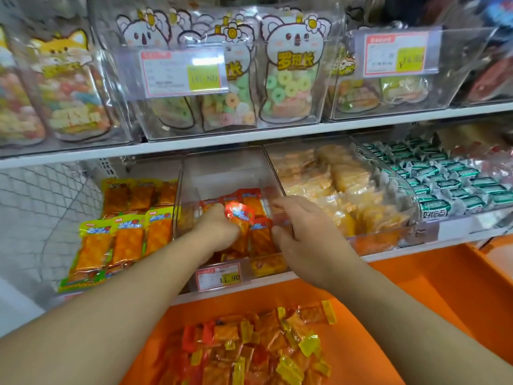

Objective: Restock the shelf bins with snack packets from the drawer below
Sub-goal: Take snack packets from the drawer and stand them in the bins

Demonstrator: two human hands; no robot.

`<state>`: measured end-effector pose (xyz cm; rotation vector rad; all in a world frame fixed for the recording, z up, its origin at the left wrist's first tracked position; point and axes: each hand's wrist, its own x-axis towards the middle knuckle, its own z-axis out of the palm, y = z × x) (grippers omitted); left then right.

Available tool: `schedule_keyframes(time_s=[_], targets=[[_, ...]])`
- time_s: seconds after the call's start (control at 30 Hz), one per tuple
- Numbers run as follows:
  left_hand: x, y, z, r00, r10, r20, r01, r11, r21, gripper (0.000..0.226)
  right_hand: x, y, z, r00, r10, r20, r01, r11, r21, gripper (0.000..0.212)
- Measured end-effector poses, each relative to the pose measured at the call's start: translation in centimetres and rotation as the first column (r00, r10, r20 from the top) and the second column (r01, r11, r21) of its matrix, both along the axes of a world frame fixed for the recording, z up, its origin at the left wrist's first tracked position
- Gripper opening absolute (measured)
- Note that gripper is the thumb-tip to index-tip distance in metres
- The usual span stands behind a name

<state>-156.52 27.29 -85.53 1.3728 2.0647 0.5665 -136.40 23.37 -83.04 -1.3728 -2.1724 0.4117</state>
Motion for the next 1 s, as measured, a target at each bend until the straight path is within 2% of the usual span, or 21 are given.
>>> schedule_keyframes(time_s=[0.13, 0.27, 0.53, 0.67, 0.7, 0.8, 0.9, 1.0], targets=[[-0.1, 0.0, -0.1, 0.991, -0.054, -0.126, 0.051, 0.998, -0.029, 0.041, -0.1, -0.2, 0.2, 1.000, -0.013, 0.007, 0.013, 1.000, -0.006, 0.051], [-0.2, -0.3, -0.1, 0.980, -0.064, -0.191, 0.054, 0.997, -0.056, 0.064, -0.2, -0.5, 0.4, 1.000, -0.021, 0.002, 0.021, 1.000, -0.012, 0.051], [-0.2, -0.1, 0.5, 0.916, -0.232, -0.329, 0.186, 0.969, -0.165, 0.051, -0.2, -0.5, 0.4, 1.000, -0.022, 0.010, 0.022, 1.000, -0.008, 0.054], [-0.7, 0.4, 0.1, 0.903, -0.295, -0.311, 0.240, 0.949, -0.202, 0.087, -0.3, -0.4, 0.4, 1.000, -0.021, 0.009, 0.021, 1.000, -0.004, 0.053], [-0.8, 0.5, -0.1, 0.894, -0.329, -0.305, 0.279, 0.940, -0.196, 0.088, -0.3, -0.4, 0.3, 1.000, -0.021, 0.012, 0.021, 1.000, -0.003, 0.053], [-0.9, 0.4, -0.8, 0.857, -0.389, -0.338, 0.329, 0.918, -0.222, 0.064, -0.2, -0.4, 0.2, 0.999, -0.020, 0.027, 0.020, 1.000, -0.003, 0.054], [-0.7, 0.1, -0.8, 0.850, -0.346, -0.398, 0.294, 0.937, -0.186, 0.046, -0.2, -0.4, 0.2, 0.999, -0.020, 0.031, 0.020, 1.000, -0.001, 0.054], [-0.5, 0.0, -0.4, 0.876, -0.299, -0.378, 0.266, 0.954, -0.136, 0.036, -0.2, -0.5, 0.3, 0.999, -0.019, 0.028, 0.019, 1.000, -0.009, 0.054]])
